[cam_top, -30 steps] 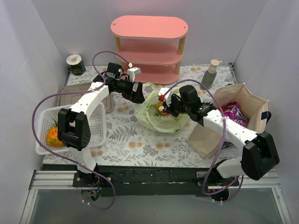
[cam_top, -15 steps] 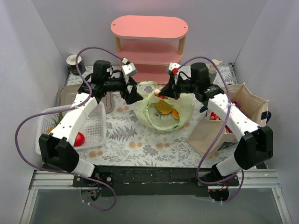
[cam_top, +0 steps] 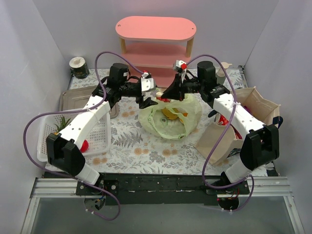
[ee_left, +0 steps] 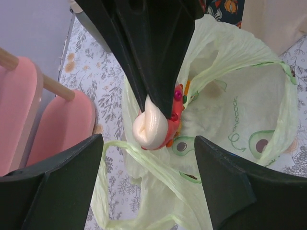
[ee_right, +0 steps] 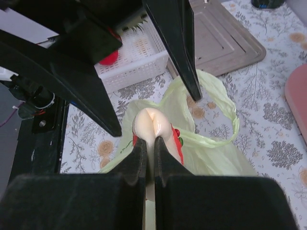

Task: Untie the knot of the grocery bags and take out the mixed food

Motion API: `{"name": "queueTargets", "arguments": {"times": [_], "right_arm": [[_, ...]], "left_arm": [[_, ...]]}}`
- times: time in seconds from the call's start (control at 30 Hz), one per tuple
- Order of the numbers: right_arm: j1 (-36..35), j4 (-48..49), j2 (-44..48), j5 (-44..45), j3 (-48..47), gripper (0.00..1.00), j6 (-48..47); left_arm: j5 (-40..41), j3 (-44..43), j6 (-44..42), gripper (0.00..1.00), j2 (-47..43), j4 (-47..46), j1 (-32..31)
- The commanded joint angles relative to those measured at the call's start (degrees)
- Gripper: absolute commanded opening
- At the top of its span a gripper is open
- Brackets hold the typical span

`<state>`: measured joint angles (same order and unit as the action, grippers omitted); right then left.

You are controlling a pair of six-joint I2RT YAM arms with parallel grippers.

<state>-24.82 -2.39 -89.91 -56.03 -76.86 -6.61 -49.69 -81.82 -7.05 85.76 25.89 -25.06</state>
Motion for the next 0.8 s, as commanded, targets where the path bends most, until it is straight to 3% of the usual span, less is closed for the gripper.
{"name": "queueTargets", "arguments": {"times": [0.0,0.17,0.3,0.33,0.4,0.43,0.47,0.53,0.7,0.77], "right_arm": [[-0.05,6.35,-0.09,-2.42,-3.38,0.01,3.71],[-0.05,5.82,-0.27,-2.77,-1.81,0.01,4.06],[-0.05,5.82,0.43,-1.37,0.04,0.01,3.98],[-0.05,5.73,0.7,-0.93,0.3,0.07,4.15],[0.03,5.03,1.14,1.52,0.83,0.29,3.89],[0.12,4.25,2.1,2.58,1.18,0.44,3.54],[0.12,3.98,2.71,3.46,1.71,0.68,3.01],[0.82,3.54,4.73,6.36,3.81,0.89,1.43],[2.84,4.24,9.3,12.17,9.53,0.96,1.51],[3.02,4.5,10.01,12.7,10.85,0.98,1.6]], "left_arm": [[-2.08,-5.71,-7.62,0.69,2.92,5.21,-1.13],[-1.11,-10.81,-9.21,0.48,7.23,10.41,-2.89],[-0.41,-9.24,-7.81,0.39,6.27,8.66,-3.07],[-0.23,-8.89,-7.46,0.26,6.0,8.13,-3.07],[1.08,-8.79,-5.8,0.06,5.91,7.86,-3.15],[1.96,-8.79,-4.65,0.0,5.83,7.77,-3.07],[4.06,-8.53,-2.64,0.0,5.83,6.99,-3.15],[6.96,-7.31,3.86,0.0,5.22,6.02,-2.98],[12.77,-2.74,19.05,0.0,1.97,2.95,-0.17],[12.25,1.65,33.27,0.0,-1.54,-2.21,3.95]]}}
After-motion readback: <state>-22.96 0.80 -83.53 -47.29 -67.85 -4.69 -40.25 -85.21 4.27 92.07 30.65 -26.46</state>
